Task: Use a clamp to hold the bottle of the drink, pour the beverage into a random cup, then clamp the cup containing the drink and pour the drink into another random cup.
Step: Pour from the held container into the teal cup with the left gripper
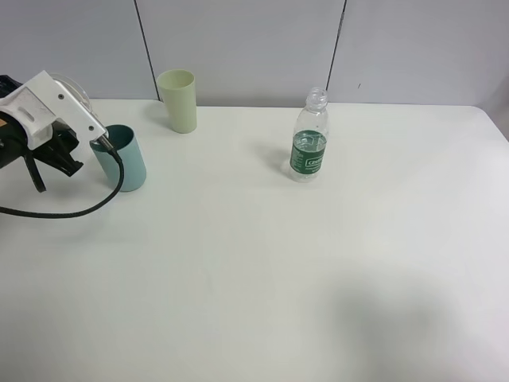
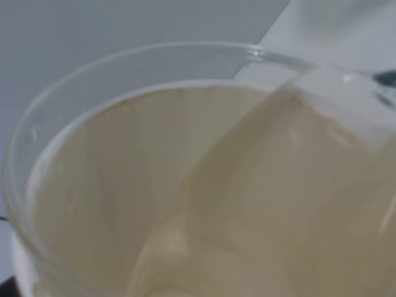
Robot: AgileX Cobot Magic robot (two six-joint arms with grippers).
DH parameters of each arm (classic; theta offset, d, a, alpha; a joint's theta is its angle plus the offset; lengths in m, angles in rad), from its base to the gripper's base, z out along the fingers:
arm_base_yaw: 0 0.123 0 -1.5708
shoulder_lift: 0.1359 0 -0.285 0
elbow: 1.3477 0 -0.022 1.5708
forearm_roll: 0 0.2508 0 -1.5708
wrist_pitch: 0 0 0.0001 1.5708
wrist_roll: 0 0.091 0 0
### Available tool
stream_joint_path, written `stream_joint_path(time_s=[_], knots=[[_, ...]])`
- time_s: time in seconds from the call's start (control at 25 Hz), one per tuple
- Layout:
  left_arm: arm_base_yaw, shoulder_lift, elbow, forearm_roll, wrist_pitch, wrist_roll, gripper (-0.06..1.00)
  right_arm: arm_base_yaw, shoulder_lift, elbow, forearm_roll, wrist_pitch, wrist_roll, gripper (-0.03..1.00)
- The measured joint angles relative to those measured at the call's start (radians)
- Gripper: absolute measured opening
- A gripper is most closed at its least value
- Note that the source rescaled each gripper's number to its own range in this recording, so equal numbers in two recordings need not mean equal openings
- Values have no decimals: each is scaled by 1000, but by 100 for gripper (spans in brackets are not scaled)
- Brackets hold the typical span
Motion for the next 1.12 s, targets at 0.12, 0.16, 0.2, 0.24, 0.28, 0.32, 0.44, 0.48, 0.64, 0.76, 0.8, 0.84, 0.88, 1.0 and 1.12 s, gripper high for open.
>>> stream_joint_path(time_s=[0.12, 0.16, 0.2, 0.24, 0.28, 0.32, 0.44, 0.48, 0.64, 0.76, 0.8, 0.84, 0.88, 1.0, 1.12], knots=[[0, 0, -3, -6, -6, 28, 0, 0, 0, 0, 0, 0, 0, 100], [0, 0, -8, -9, -7, 37, 0, 0, 0, 0, 0, 0, 0, 100], [0, 0, -12, -10, -10, 47, 0, 0, 0, 0, 0, 0, 0, 100], [0, 0, -13, -11, -13, 55, 0, 0, 0, 0, 0, 0, 0, 100], [0, 0, -13, -15, -14, 63, 0, 0, 0, 0, 0, 0, 0, 100], [0, 0, -13, -20, -15, 68, 0, 0, 0, 0, 0, 0, 0, 100], [0, 0, -13, -29, -15, 78, 0, 0, 0, 0, 0, 0, 0, 100], [0, 0, -13, -30, -15, 83, 0, 0, 0, 0, 0, 0, 0, 100], [0, 0, -13, -41, -15, 114, 0, 0, 0, 0, 0, 0, 0, 100], [0, 0, -13, -53, -15, 136, 0, 0, 0, 0, 0, 0, 0, 100], [0, 0, -13, -56, -15, 145, 0, 0, 0, 0, 0, 0, 0, 100], [0, 0, -13, -56, -15, 153, 0, 0, 0, 0, 0, 0, 0, 100], [0, 0, -13, -58, -15, 159, 0, 0, 0, 0, 0, 0, 0, 100], [0, 0, -13, -63, -15, 168, 0, 0, 0, 0, 0, 0, 0, 100], [0, 0, -13, -66, -15, 181, 0, 0, 0, 0, 0, 0, 0, 100]])
